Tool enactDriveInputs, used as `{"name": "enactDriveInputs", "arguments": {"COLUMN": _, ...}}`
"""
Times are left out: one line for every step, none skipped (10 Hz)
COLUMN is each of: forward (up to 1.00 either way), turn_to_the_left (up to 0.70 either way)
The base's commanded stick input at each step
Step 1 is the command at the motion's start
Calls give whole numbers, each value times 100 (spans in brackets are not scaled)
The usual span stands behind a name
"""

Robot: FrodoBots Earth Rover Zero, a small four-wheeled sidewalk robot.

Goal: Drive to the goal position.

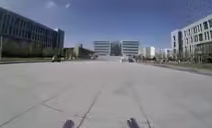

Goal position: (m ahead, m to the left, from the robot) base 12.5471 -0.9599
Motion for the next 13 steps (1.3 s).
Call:
{"name": "enactDriveInputs", "arguments": {"forward": 100, "turn_to_the_left": 0}}
{"name": "enactDriveInputs", "arguments": {"forward": 100, "turn_to_the_left": 0}}
{"name": "enactDriveInputs", "arguments": {"forward": 100, "turn_to_the_left": 0}}
{"name": "enactDriveInputs", "arguments": {"forward": 100, "turn_to_the_left": 0}}
{"name": "enactDriveInputs", "arguments": {"forward": 100, "turn_to_the_left": 0}}
{"name": "enactDriveInputs", "arguments": {"forward": 100, "turn_to_the_left": 0}}
{"name": "enactDriveInputs", "arguments": {"forward": 100, "turn_to_the_left": 0}}
{"name": "enactDriveInputs", "arguments": {"forward": 100, "turn_to_the_left": 0}}
{"name": "enactDriveInputs", "arguments": {"forward": 100, "turn_to_the_left": 0}}
{"name": "enactDriveInputs", "arguments": {"forward": 100, "turn_to_the_left": 0}}
{"name": "enactDriveInputs", "arguments": {"forward": 100, "turn_to_the_left": 0}}
{"name": "enactDriveInputs", "arguments": {"forward": 100, "turn_to_the_left": 0}}
{"name": "enactDriveInputs", "arguments": {"forward": 100, "turn_to_the_left": 0}}
